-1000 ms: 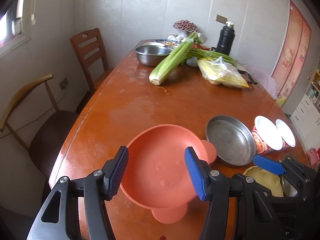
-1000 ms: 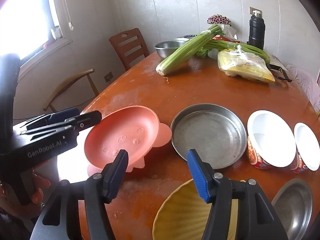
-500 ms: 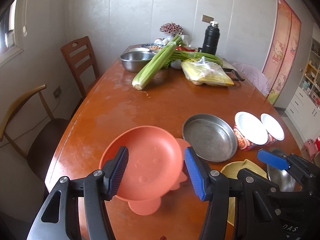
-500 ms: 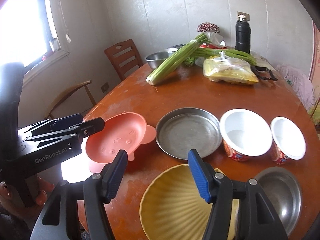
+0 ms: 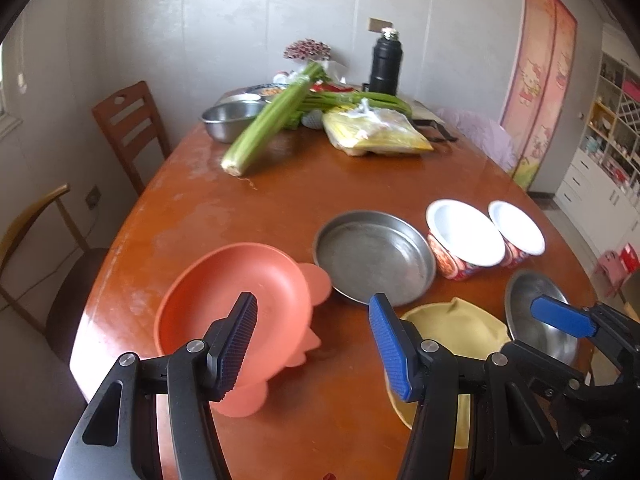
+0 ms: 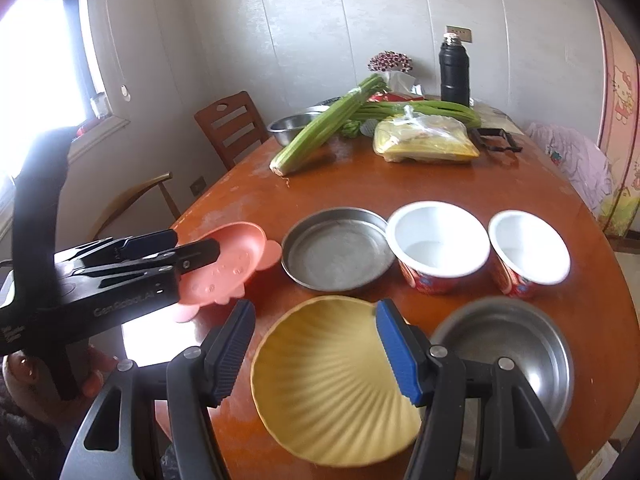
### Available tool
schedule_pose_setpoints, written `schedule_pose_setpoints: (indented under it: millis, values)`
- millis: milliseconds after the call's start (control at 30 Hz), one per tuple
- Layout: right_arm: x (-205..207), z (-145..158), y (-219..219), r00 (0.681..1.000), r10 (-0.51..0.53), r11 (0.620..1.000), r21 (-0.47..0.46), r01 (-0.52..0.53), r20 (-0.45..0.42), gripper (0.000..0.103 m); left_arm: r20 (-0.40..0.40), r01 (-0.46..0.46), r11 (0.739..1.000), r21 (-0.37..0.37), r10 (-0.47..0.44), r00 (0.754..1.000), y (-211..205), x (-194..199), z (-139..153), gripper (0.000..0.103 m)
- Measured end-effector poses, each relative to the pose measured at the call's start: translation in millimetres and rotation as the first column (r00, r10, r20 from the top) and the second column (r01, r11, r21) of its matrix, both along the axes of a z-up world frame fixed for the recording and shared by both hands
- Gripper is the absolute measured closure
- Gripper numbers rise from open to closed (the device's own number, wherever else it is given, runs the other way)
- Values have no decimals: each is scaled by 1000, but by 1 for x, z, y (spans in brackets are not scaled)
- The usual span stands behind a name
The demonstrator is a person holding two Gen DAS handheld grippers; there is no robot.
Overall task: Organize plates and bowls
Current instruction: 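Lower the orange plate onto the table and open the left tool, then grasp the yellow shell-shaped plate rim with the left tool and lift it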
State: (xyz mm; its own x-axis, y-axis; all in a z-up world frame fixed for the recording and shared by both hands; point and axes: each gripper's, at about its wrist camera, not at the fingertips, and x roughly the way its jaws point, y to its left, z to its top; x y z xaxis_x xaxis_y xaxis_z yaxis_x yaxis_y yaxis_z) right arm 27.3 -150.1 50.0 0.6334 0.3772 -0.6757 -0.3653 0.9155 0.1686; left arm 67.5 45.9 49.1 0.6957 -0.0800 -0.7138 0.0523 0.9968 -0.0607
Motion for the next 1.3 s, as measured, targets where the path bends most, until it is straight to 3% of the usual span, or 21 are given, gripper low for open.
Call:
schedule_pose_setpoints:
  millis: [300,600,933,1300]
  values:
    - [-23,-21,-28,998,-54,999,-1,54,-38,41,-41,52,999,13,-51,998,-22,-4,-18,43]
    - [-43,-40,-33,994,-42,999,7,43,-97,41,-81,93,995,28,-91,993,-39,-9,-37,43]
    - [-44,-64,-51,970,-138,989,22,146,-199,41,-112,114,993,33,-109,988,-45,1,-52,43]
    - [-28,-73,-45,962,-184,983,-28,182,-202,41,-135,161,986,37,-155,979,-58,21,-65,43]
